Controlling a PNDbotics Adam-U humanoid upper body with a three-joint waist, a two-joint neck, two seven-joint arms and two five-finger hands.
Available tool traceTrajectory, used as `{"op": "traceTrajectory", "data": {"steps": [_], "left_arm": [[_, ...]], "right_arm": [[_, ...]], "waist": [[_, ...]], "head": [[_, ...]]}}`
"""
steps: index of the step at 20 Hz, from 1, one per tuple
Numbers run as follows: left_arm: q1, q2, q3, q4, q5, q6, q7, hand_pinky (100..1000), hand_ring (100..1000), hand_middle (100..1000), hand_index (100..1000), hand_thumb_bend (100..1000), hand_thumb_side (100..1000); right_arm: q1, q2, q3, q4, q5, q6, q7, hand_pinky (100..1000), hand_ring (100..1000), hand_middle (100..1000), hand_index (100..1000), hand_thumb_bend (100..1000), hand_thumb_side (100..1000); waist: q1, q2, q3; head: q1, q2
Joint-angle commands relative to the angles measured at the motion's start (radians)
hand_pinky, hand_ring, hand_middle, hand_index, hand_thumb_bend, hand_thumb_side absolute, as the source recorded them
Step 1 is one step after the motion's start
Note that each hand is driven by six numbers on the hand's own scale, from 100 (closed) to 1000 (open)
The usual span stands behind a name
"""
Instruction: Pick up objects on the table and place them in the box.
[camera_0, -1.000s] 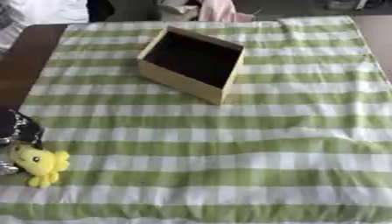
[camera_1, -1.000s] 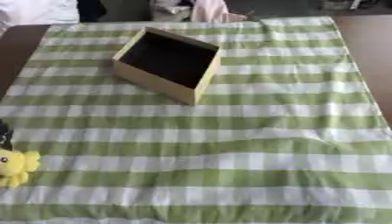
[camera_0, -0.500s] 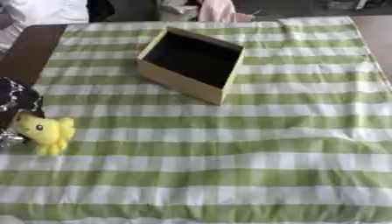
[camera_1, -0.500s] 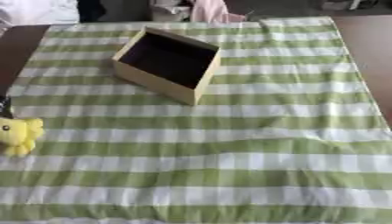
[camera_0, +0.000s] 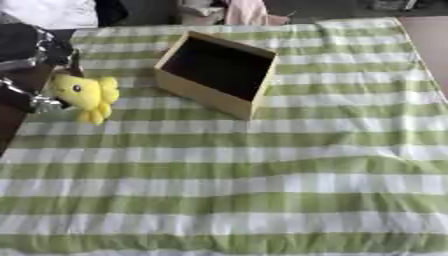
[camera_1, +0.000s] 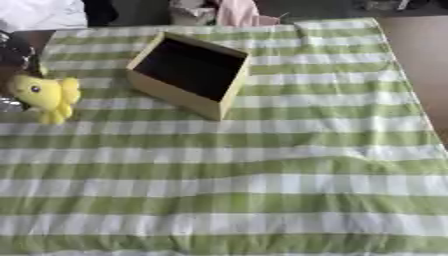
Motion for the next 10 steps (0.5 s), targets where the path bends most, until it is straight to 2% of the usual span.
{"op": "traceTrajectory", "data": {"steps": [1,5,10], "left_arm": [[-0.106,-0.095,0.000,0.062,0.026,-0.045,-0.111,386,524,463,571,100,100],[-0.234,-0.224,0.018,0.158,-0.012,-0.039,-0.163,391,527,465,573,100,100],[-0.332,-0.338,0.056,0.255,-0.125,-0.043,-0.148,390,526,465,571,100,100]], "right_arm": [[-0.020,-0.012,0.003,-0.017,-0.004,-0.005,0.005,644,718,749,772,100,780],[-0.030,-0.004,0.003,-0.018,-0.004,-0.007,0.005,643,717,749,772,100,781],[-0.042,0.003,0.005,-0.018,-0.015,-0.009,0.008,643,717,749,772,100,783]], "waist": [[-0.007,-0.015,-0.008],[-0.015,-0.004,-0.029],[-0.019,0.014,-0.053]], "head": [[0.008,0.003],[0.021,-0.012],[0.044,-0.033]]}}
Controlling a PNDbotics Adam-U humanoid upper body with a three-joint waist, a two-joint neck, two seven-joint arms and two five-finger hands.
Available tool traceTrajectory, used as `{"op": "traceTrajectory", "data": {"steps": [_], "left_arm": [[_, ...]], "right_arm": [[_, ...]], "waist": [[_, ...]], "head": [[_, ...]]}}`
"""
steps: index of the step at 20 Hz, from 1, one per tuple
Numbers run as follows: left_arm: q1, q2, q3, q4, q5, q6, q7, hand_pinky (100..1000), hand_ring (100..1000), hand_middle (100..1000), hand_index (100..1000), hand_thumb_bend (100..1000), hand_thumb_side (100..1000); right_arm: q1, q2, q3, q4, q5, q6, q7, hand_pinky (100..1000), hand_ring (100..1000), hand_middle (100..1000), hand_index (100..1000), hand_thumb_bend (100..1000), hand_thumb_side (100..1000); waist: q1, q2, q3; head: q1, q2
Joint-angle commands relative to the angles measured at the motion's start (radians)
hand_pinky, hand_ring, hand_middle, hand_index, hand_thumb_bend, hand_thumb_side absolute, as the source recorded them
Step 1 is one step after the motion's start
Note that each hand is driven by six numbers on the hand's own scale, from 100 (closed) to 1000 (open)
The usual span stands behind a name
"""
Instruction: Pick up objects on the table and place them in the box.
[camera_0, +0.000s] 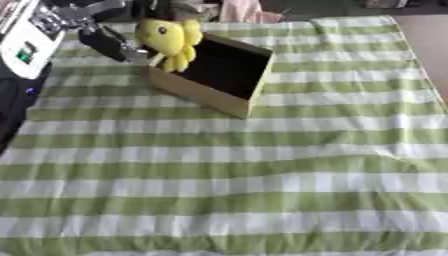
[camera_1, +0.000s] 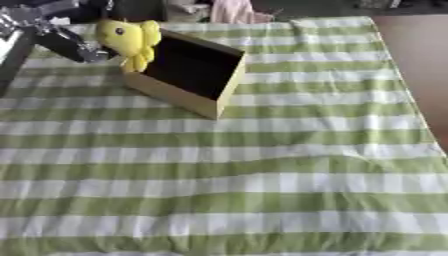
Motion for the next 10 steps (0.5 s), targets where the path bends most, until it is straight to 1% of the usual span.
{"op": "traceTrajectory", "data": {"steps": [1,6,10], "left_arm": [[-0.061,-0.051,0.035,0.050,-0.069,-0.101,-0.083,390,526,465,570,100,100],[-0.118,-0.138,0.067,0.136,-0.184,-0.113,-0.049,392,529,467,573,100,100],[-0.145,-0.195,0.102,0.196,-0.273,-0.106,-0.016,391,528,467,573,100,100]], "right_arm": [[-0.024,-0.008,0.001,-0.018,-0.012,-0.006,0.003,643,717,749,772,100,784],[-0.035,0.003,0.003,-0.020,-0.022,-0.009,0.006,640,716,749,772,100,787],[-0.041,0.014,0.005,-0.026,-0.031,-0.009,0.009,638,715,749,772,100,788]], "waist": [[-0.004,-0.009,-0.009],[-0.008,0.007,-0.030],[-0.008,0.021,-0.041]], "head": [[0.015,-0.021],[0.035,-0.046],[0.046,-0.062]]}}
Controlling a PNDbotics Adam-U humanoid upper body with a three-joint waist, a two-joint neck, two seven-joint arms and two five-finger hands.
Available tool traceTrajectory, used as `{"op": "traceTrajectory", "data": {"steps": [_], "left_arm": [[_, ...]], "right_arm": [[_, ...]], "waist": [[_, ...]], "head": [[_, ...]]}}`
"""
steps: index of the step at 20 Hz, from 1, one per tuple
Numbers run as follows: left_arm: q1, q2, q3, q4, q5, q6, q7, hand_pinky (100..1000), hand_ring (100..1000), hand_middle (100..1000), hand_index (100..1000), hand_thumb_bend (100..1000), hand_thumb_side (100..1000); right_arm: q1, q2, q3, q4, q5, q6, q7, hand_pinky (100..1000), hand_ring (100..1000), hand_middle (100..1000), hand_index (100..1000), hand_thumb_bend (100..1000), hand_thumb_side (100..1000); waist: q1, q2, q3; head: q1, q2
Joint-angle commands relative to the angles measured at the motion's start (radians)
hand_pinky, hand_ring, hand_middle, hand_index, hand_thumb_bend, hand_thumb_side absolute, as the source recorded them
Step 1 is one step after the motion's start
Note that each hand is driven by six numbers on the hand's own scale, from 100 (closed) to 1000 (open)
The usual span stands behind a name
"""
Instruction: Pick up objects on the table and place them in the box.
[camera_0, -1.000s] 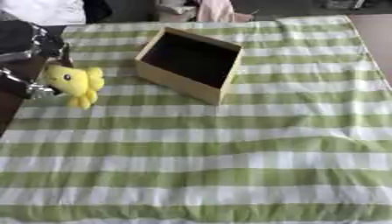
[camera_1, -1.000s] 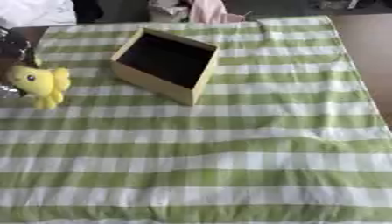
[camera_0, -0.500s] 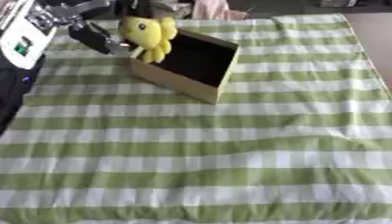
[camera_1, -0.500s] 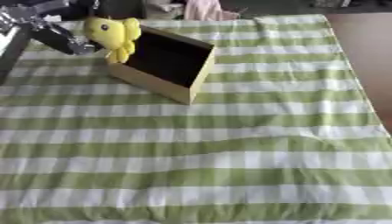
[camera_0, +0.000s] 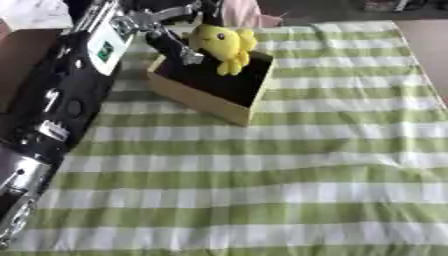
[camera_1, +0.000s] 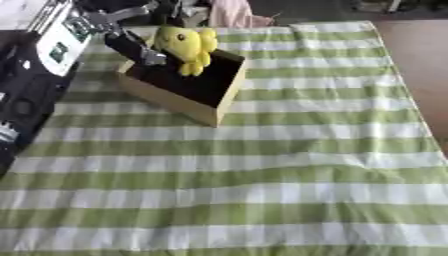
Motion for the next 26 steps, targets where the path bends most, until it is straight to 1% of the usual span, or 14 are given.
{"op": "traceTrajectory", "data": {"steps": [1,5,11,14,17,22,26], "left_arm": [[-0.040,-0.028,0.039,0.033,-0.071,-0.067,-0.042,393,529,468,574,100,100],[-0.047,-0.052,0.061,0.067,-0.160,-0.065,0.002,397,532,469,576,100,100],[-0.047,-0.063,0.080,0.097,-0.267,-0.059,0.069,399,533,470,578,100,100],[-0.048,-0.066,0.095,0.102,-0.285,-0.047,0.102,395,530,469,576,100,100],[-0.049,-0.072,0.113,0.107,-0.289,-0.018,0.115,390,526,468,574,100,100],[-0.048,-0.076,0.140,0.125,-0.296,0.035,0.105,391,527,469,576,100,129],[-0.045,-0.079,0.149,0.135,-0.302,0.063,0.089,396,532,474,582,100,147]], "right_arm": [[-0.020,-0.008,-0.001,-0.027,-0.014,-0.003,0.004,638,715,748,771,100,788],[-0.022,-0.004,-0.002,-0.030,-0.021,-0.003,0.005,636,714,748,771,100,789],[-0.018,0.002,-0.005,-0.035,-0.030,-0.001,0.005,633,712,748,771,100,791],[-0.017,0.004,-0.006,-0.038,-0.033,0.000,0.004,633,712,748,770,100,791],[-0.016,0.006,-0.006,-0.039,-0.035,0.001,0.005,632,712,748,770,100,792],[-0.014,0.009,-0.007,-0.040,-0.037,0.002,0.006,631,712,748,770,100,792],[-0.013,0.012,-0.007,-0.041,-0.040,0.003,0.007,629,712,748,770,100,792]], "waist": [[-0.002,-0.011,-0.005],[-0.001,0.000,-0.015],[0.002,0.007,-0.021],[0.002,0.009,-0.021],[0.002,0.010,-0.022],[0.002,0.013,-0.023],[0.002,0.014,-0.023]], "head": [[0.009,-0.023],[0.012,-0.035],[0.010,-0.041],[0.008,-0.040],[0.008,-0.042],[0.007,-0.044],[0.006,-0.045]]}}
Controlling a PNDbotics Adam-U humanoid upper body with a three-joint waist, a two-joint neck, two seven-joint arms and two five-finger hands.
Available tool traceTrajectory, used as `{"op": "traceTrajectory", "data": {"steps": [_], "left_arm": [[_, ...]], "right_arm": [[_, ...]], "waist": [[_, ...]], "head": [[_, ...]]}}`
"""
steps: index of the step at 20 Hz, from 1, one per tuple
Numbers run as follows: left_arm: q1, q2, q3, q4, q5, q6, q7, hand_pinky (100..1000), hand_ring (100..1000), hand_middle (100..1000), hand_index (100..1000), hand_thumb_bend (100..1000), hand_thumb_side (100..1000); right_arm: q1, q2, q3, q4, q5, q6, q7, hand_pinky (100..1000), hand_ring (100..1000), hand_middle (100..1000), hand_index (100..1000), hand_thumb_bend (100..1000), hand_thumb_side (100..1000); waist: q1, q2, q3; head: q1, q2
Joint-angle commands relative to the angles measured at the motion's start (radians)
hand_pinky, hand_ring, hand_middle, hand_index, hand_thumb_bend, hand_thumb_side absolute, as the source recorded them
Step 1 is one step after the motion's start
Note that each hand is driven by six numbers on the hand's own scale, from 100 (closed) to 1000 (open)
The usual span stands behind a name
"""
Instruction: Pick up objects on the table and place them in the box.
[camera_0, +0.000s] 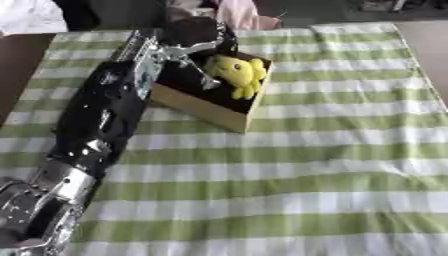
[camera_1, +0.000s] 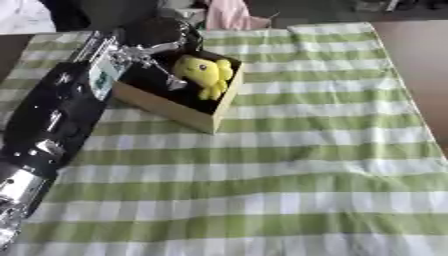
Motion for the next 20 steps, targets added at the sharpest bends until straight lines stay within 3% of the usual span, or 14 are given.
{"op": "traceTrajectory", "data": {"steps": [1,8,10,13,16,20], "left_arm": [[-0.027,0.000,0.015,-0.004,-0.007,0.022,-0.010,399,534,475,585,100,152],[-0.028,-0.001,0.022,-0.009,-0.083,0.066,-0.023,489,604,542,672,107,100],[-0.029,-0.001,0.024,-0.010,-0.122,0.073,-0.012,531,645,586,724,183,100],[-0.030,-0.002,0.024,-0.013,-0.172,0.066,0.013,666,780,723,849,326,103],[-0.035,-0.002,0.022,-0.022,-0.223,0.049,0.033,719,838,776,891,432,108],[-0.038,-0.004,0.029,-0.028,-0.271,0.043,0.052,723,844,778,892,434,186]], "right_arm": [[-0.006,-0.008,-0.007,-0.023,-0.009,0.000,0.002,629,712,748,770,100,793],[-0.003,-0.006,-0.007,-0.023,-0.015,0.000,0.005,627,711,748,770,100,793],[-0.002,-0.005,-0.007,-0.023,-0.016,-0.001,0.006,627,711,748,770,100,793],[-0.001,-0.003,-0.006,-0.025,-0.017,0.000,0.008,627,710,748,770,100,793],[0.001,-0.002,-0.007,-0.026,-0.018,0.000,0.008,626,710,747,770,100,792],[0.004,0.000,-0.006,-0.028,-0.019,0.001,0.010,626,710,746,769,100,791]], "waist": [[-0.004,-0.015,-0.002],[-0.005,-0.014,-0.005],[-0.003,-0.015,-0.004],[-0.003,-0.016,-0.003],[-0.002,-0.018,-0.003],[0.000,-0.020,-0.001]], "head": [[-0.001,-0.013],[-0.001,-0.013],[-0.001,-0.012],[-0.001,-0.011],[0.000,-0.010],[-0.001,-0.007]]}}
